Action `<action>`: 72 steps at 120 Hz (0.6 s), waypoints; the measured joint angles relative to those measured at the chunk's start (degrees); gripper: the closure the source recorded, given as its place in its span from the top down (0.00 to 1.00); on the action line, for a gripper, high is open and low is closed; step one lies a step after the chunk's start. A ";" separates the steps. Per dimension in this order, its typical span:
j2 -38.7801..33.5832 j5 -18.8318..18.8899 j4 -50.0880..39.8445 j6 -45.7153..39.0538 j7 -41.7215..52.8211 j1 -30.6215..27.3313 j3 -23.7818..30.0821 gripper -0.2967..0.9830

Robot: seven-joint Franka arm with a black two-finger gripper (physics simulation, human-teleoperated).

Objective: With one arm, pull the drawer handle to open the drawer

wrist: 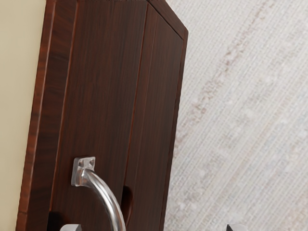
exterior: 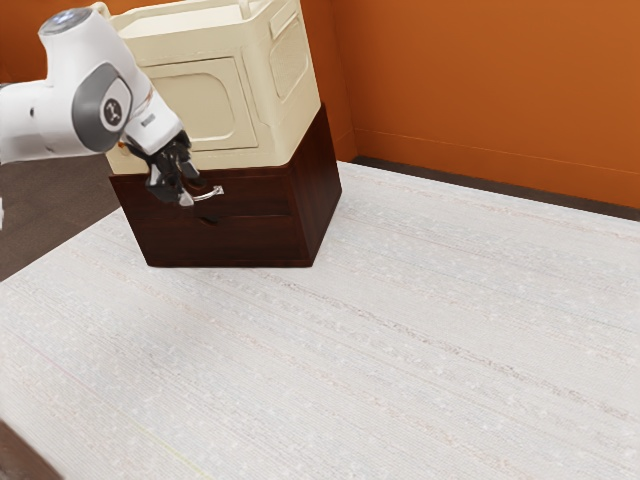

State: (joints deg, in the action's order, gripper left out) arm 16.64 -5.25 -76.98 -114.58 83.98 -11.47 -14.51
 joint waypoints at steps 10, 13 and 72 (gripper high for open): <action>1.65 -0.91 1.94 -1.07 2.52 -1.88 1.07 0.47; 2.12 -1.14 2.34 -1.31 3.23 -2.38 1.36 0.46; 4.30 -3.14 2.95 -2.95 12.62 -3.81 1.86 0.39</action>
State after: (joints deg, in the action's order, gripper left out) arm 20.94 -8.39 -74.03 -117.52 96.59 -15.28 -12.65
